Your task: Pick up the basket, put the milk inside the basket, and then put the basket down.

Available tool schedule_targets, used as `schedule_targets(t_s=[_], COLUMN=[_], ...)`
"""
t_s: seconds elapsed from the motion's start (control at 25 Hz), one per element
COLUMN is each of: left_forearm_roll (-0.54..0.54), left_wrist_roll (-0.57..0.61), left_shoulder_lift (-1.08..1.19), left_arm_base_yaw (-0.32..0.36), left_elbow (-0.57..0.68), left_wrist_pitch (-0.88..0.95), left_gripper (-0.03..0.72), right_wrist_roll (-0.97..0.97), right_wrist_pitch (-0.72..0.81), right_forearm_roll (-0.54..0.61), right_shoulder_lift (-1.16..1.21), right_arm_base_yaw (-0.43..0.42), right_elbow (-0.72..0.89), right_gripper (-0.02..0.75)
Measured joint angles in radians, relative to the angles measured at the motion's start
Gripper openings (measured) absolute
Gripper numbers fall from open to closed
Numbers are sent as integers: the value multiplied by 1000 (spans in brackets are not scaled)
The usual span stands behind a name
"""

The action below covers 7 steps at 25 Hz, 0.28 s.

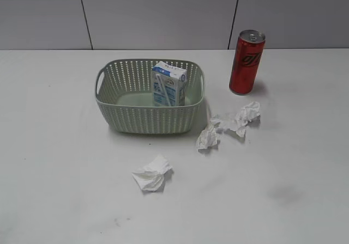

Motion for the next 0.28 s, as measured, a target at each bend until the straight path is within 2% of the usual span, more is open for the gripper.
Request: schedule_targets(t_s=[0.28], left_forearm_roll=[0], left_wrist_roll=[0], left_shoulder_lift=[0], left_arm_base_yaw=[0], left_elbow=[0], left_wrist_pitch=[0], left_gripper=[550], right_wrist_roll=[0], right_wrist_pitch=[0], right_forearm_roll=[0], right_shoulder_lift=[0], right_arm_base_yaw=[0], right_elbow=[0], right_gripper=[589])
